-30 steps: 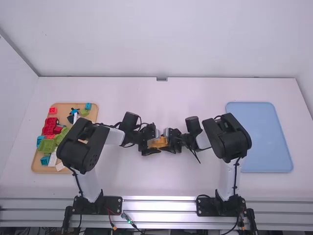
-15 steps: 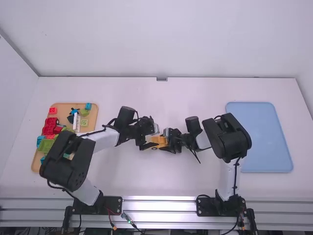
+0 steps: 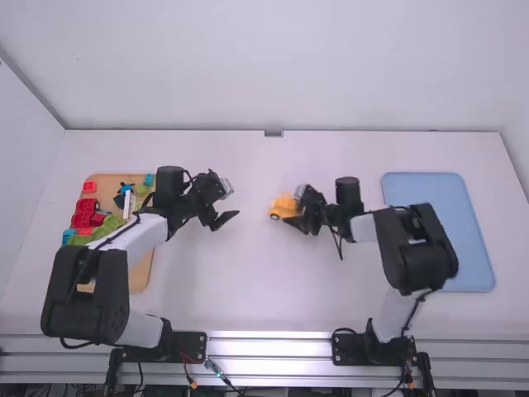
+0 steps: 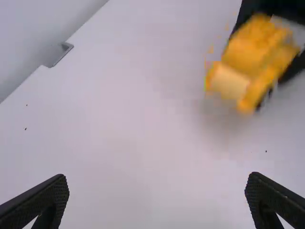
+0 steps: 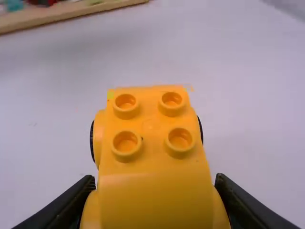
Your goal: Assemble lego blocks to make yellow taxi
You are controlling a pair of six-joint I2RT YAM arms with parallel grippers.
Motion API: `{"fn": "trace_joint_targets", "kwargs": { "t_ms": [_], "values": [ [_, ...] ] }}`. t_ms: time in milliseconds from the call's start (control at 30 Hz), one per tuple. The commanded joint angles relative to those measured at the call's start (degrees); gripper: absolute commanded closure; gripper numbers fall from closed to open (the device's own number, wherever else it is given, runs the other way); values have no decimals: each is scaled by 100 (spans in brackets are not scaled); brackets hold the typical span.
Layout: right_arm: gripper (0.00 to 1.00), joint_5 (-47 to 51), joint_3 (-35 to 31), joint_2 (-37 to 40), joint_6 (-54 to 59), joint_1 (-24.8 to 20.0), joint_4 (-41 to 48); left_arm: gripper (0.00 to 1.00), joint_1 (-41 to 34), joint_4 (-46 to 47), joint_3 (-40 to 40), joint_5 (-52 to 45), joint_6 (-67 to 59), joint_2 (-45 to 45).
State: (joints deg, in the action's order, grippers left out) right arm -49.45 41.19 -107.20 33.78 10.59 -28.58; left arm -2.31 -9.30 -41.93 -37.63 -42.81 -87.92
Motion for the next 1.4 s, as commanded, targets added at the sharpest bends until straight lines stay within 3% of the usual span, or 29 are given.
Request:
{"fn": "trace_joint_targets", "kwargs": {
  "t_ms": [0,200,233,333,533,667,967,1033,1067,1100,1133,1367],
  "values": [
    [59,673,122,763,-472,-459,424,1,-4,-50,37,76,107,-133],
    [62,2673,122,2269,-748,-1764,2061,1,-11,-470,37,175,107,-136],
    [62,2673,122,2269,-748,-1764,2061,1,-11,-470,37,175,107,-136],
    [63,3768,122,2769,-1113,-2625,2645,1,-11,-721,37,374,326,-136],
    [61,3724,118,2391,-1355,-3814,2927,1,15,-914,37,560,601,-136],
    [62,3733,118,1733,-1443,-4247,2782,1,-28,-925,37,575,599,-136],
    [50,4100,118,1156,-1423,-4428,2739,1,-26,-920,37,557,603,-136],
    [30,4118,120,1172,-1384,-4446,2747,1,-26,-920,37,560,632,-136],
    [27,4118,120,1172,-1386,-4446,2745,1,-26,-920,37,560,636,-136],
    [18,4118,131,1174,-1388,-4446,2741,1,-28,-927,37,557,669,-136],
    [3,4120,140,1174,-1386,-4446,2747,1,-28,-925,37,560,667,-136],
    [1,4809,697,1482,-1847,-4120,3836,1,-33,-1095,35,579,1390,35]
  ]
}}
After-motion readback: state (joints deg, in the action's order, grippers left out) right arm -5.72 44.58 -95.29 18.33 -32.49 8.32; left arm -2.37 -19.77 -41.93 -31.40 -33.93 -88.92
